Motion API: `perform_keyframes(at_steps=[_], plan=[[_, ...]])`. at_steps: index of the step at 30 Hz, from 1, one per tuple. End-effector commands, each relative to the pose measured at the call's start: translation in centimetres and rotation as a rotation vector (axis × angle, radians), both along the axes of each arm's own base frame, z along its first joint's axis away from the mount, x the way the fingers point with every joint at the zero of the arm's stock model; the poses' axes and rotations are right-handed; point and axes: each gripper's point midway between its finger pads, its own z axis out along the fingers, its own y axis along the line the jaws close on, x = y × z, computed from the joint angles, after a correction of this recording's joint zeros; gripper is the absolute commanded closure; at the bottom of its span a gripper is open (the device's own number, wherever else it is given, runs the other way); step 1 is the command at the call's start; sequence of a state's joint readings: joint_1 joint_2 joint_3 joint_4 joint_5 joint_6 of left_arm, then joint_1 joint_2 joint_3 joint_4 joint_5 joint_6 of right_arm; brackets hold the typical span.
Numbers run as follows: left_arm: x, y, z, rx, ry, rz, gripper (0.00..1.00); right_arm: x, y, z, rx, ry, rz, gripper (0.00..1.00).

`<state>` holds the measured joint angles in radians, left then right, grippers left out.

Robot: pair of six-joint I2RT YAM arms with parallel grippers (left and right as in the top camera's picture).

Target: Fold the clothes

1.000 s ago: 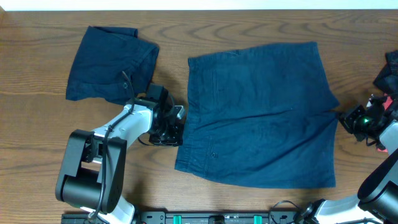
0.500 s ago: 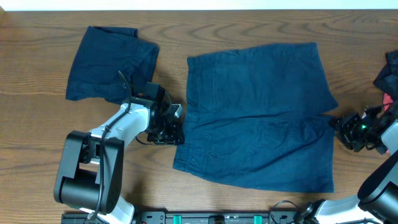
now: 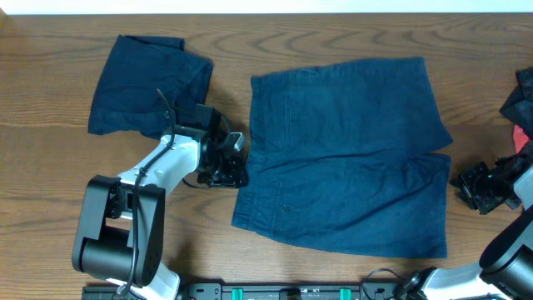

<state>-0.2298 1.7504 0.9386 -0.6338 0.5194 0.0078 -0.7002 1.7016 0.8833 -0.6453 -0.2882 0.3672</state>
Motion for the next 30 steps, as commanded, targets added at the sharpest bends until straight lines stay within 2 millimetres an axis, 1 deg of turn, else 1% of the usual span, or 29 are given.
perform_keyframes(at_steps=[1,2,4,6,8,9,10,13,14,15,16,18,19,23,25,26,29,30], plan=[[0.7,0.0,0.4,-0.001,-0.024,-0.008,0.64,1.1,0.7,1.4,0.049,-0.088,0.032,0.66],[0.6,-0.1,0.5,-0.01,-0.023,-0.009,0.64,1.4,0.9,1.9,0.056,-0.113,0.049,0.67],[0.8,-0.5,0.9,-0.036,-0.021,-0.01,0.64,2.5,1.5,3.5,0.069,-0.198,0.103,0.66],[1.2,-1.1,1.7,-0.07,-0.028,-0.012,0.66,3.7,2.4,5.8,0.083,-0.313,0.163,0.71],[1.7,-1.9,2.6,-0.115,-0.038,-0.017,0.81,4.1,3.2,7.6,0.098,-0.372,0.182,0.79],[1.8,-2.3,3.0,-0.133,-0.038,-0.022,0.89,4.0,3.8,8.5,0.102,-0.392,0.194,0.82],[1.8,-2.5,3.3,-0.136,-0.034,-0.026,0.92,3.7,4.3,9.1,0.104,-0.388,0.2,0.85],[1.0,-2.9,3.9,-0.127,-0.004,-0.053,0.93,1.7,6.0,10.1,0.102,-0.324,0.211,0.87],[0.7,-3.0,4.1,-0.125,0.006,-0.062,0.92,0.9,6.3,10.2,0.092,-0.291,0.21,0.82],[0.4,-2.9,4.4,-0.122,0.016,-0.071,0.92,0.0,6.5,10.2,0.084,-0.253,0.205,0.71],[0.1,-2.8,4.6,-0.119,0.027,-0.069,0.92,-0.9,6.7,10.2,0.076,-0.217,0.201,0.66],[-0.6,-2.4,5.1,-0.11,0.045,-0.065,0.91,-2.9,6.8,9.9,0.06,-0.13,0.189,0.65],[-0.8,-2.2,5.5,-0.108,0.046,-0.065,0.9,-3.5,6.8,9.8,0.056,-0.102,0.187,0.65],[-1.2,-1.5,7.9,-0.12,-0.014,-0.077,0.88,-4.7,7.4,9.6,0.073,-0.055,0.208,0.63],[-1.6,-0.9,9.5,-0.116,-0.05,-0.068,0.83,-5.4,7.9,9.6,0.088,-0.033,0.23,0.62],[-1.8,-0.5,9.9,-0.103,-0.06,-0.063,0.76,-5.8,7.8,9.5,0.083,-0.014,0.231,0.61],[-3.2,0.7,10.9,-0.046,-0.063,-0.056,0.65,-7.5,6.9,8.9,0.036,0.086,0.215,0.5],[-3.7,1.0,11.0,-0.033,-0.05,-0.05,0.64,-7.7,6.8,8.8,0.034,0.097,0.201,0.43]])
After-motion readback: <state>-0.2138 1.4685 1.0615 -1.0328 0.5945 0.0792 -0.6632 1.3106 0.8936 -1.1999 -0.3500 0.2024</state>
